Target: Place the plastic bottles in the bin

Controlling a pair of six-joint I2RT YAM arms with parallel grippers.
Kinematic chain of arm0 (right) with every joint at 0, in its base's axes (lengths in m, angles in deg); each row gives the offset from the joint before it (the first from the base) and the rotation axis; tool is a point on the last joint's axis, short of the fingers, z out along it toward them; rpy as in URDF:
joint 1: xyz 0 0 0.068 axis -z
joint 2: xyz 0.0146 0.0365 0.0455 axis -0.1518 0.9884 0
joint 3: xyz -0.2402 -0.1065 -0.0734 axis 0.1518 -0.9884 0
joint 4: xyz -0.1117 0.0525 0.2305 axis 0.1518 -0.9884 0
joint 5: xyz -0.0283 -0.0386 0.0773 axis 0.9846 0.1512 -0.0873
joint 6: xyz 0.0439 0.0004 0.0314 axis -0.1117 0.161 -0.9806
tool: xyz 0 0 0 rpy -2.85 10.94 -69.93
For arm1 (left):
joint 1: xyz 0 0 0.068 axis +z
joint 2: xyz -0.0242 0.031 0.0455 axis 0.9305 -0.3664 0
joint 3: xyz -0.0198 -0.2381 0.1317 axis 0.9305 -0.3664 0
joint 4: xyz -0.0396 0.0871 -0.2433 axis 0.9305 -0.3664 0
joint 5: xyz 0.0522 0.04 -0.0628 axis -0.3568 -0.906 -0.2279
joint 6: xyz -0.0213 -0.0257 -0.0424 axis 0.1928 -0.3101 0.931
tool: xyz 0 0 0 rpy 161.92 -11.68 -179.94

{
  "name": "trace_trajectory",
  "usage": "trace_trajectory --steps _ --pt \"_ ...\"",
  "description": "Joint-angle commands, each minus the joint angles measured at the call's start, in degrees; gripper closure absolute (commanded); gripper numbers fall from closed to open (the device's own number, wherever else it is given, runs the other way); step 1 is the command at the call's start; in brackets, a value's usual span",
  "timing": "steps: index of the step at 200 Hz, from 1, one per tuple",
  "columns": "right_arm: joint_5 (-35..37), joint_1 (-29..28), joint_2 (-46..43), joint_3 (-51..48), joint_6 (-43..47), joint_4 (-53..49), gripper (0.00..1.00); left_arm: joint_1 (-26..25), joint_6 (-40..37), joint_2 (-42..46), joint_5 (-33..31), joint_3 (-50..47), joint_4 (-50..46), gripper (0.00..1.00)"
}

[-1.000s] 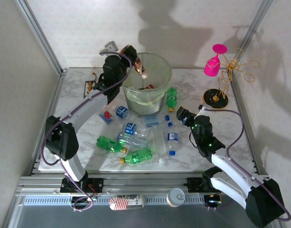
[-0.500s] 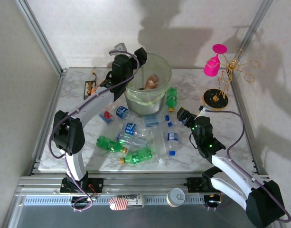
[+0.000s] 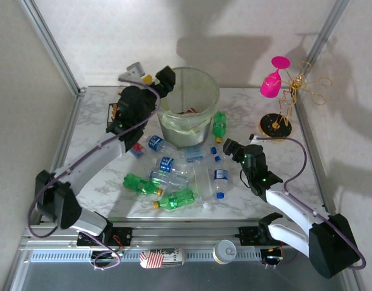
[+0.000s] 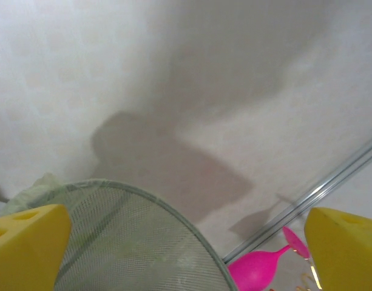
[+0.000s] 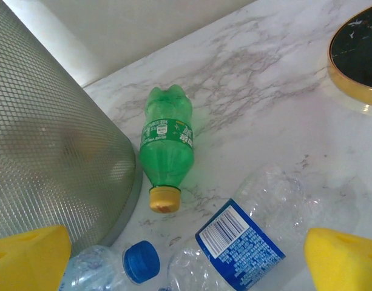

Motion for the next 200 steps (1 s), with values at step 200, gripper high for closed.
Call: trace_trajectory --steps 200 --pt "-24.40 10.11 43.78 34.83 6.07 2.74 0.08 -7.41 30.44 18.85 -13.09 -52.91 10.78 0.00"
